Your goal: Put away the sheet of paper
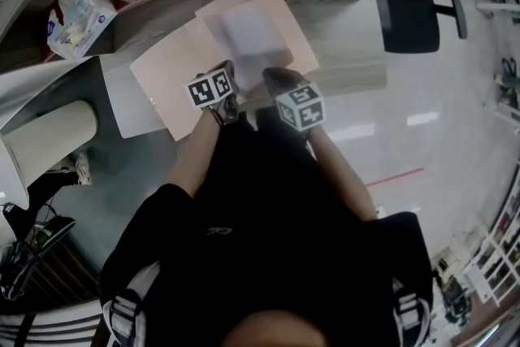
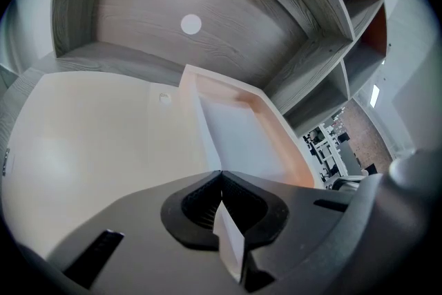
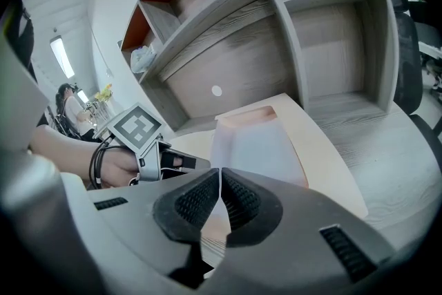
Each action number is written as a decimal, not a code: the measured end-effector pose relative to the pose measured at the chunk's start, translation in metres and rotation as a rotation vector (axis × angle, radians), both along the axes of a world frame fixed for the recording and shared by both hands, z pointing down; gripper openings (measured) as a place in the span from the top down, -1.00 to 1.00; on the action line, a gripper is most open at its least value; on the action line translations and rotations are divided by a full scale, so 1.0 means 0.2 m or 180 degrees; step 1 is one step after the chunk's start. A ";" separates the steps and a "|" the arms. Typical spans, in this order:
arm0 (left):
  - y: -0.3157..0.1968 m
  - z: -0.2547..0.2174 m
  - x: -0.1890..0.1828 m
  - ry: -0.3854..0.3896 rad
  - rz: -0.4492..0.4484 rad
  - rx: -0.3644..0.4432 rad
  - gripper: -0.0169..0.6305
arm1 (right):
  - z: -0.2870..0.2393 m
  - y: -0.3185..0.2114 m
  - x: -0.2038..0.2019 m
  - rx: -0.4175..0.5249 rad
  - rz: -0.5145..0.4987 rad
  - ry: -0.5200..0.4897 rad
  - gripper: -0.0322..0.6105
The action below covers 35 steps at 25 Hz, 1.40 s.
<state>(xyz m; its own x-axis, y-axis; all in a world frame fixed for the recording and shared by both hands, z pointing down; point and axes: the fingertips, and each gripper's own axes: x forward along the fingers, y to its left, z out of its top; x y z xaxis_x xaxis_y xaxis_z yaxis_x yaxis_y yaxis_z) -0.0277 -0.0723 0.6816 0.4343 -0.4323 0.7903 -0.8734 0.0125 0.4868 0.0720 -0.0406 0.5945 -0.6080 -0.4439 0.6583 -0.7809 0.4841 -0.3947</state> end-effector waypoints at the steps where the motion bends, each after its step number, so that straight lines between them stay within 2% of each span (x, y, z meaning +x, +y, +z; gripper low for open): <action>1: 0.00 0.00 0.01 0.0010 0.0001 -0.0002 0.81 | 0.00 0.00 0.01 -0.0002 0.0005 0.0004 0.82; 16: -0.06 0.02 0.12 0.0242 0.0013 -0.0063 0.81 | -0.02 0.00 0.05 0.0040 0.0030 0.0022 0.82; 21: -0.09 0.00 0.09 0.0232 -0.0143 -0.0039 0.79 | -0.04 -0.01 0.05 0.0079 -0.0009 -0.0020 0.82; 22: -0.09 -0.01 0.08 0.0213 -0.0169 -0.0024 0.74 | -0.05 -0.01 0.05 0.0091 -0.0024 -0.0028 0.82; 24: -0.10 -0.03 0.07 0.0167 -0.0175 0.0005 0.49 | -0.06 -0.02 0.04 0.0118 -0.0056 -0.0047 0.82; 26: -0.10 -0.05 0.05 0.0107 -0.0172 0.0039 0.39 | -0.08 -0.03 0.04 0.0146 -0.0089 -0.0073 0.82; 31: -0.08 -0.11 -0.03 -0.0005 -0.0284 0.0120 0.35 | -0.10 -0.06 0.00 0.0204 -0.0204 -0.0174 0.82; 35: -0.05 -0.24 -0.08 -0.0108 -0.0319 0.0326 0.35 | -0.11 -0.07 -0.06 0.0252 -0.0336 -0.0270 0.82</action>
<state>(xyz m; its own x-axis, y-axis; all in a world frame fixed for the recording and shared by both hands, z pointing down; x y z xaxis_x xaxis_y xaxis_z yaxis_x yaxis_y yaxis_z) -0.0437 -0.0824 0.6345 0.3587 -0.5512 0.7534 -0.8863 0.0522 0.4602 0.0592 -0.0545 0.5728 -0.7058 -0.4231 0.5682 -0.6896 0.5939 -0.4144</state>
